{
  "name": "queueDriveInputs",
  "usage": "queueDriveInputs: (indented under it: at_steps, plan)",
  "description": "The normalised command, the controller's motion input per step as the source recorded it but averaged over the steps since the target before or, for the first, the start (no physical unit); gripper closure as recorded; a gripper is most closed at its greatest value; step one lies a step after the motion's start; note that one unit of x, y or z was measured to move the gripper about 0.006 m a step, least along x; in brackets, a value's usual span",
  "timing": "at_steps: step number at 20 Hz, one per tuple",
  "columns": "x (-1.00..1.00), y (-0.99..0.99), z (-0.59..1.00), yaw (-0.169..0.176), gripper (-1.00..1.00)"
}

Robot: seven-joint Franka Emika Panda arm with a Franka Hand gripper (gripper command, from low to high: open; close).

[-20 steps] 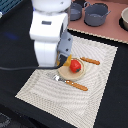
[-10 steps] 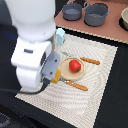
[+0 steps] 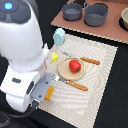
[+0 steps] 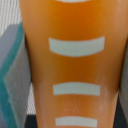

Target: Interact with the objects in diverse but meaningful ways.

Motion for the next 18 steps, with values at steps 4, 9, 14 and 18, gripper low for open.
queueDriveInputs:
  at_steps: [4, 9, 14, 18]
  plan:
    - [0.00, 0.21, -0.13, 0.000, -1.00]
    - [0.03, 0.20, 0.71, -0.025, -1.00]
    - [0.37, 0.50, 0.99, -0.028, -1.00]
    - [0.56, 0.58, 0.86, -0.024, -1.00]
